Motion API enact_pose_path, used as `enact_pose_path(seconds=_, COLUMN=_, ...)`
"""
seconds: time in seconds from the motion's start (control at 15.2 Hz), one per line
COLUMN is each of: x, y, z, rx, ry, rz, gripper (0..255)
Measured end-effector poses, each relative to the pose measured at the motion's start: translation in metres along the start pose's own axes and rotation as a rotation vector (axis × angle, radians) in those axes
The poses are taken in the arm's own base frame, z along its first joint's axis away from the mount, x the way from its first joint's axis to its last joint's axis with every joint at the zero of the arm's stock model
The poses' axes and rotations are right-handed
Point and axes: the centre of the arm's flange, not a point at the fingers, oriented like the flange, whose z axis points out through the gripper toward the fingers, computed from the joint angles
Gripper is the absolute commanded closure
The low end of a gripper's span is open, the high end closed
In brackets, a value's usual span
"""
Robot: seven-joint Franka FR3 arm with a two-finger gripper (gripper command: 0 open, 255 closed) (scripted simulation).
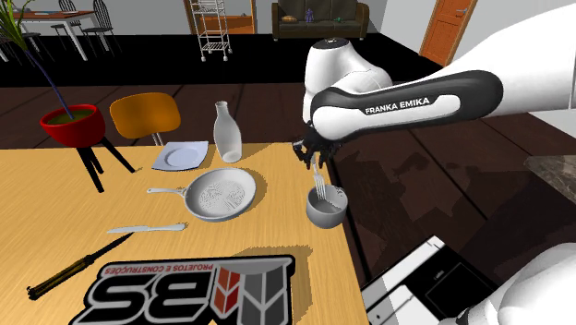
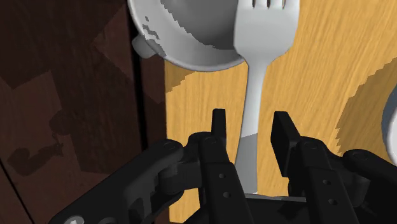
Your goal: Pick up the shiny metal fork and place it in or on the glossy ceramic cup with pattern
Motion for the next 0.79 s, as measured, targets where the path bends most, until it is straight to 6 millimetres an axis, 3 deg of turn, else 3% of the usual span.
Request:
enact_pose_path(seconds=0.26, x=-0.033, y=0.04, z=-0.001, rx=0.0, ry=0.0, rz=0.0, gripper=255)
enact_pose_path(seconds=0.79, x=-0.044, y=0.047, z=0.035, rx=0.0, ry=-0.001, rz=0.0, gripper=255)
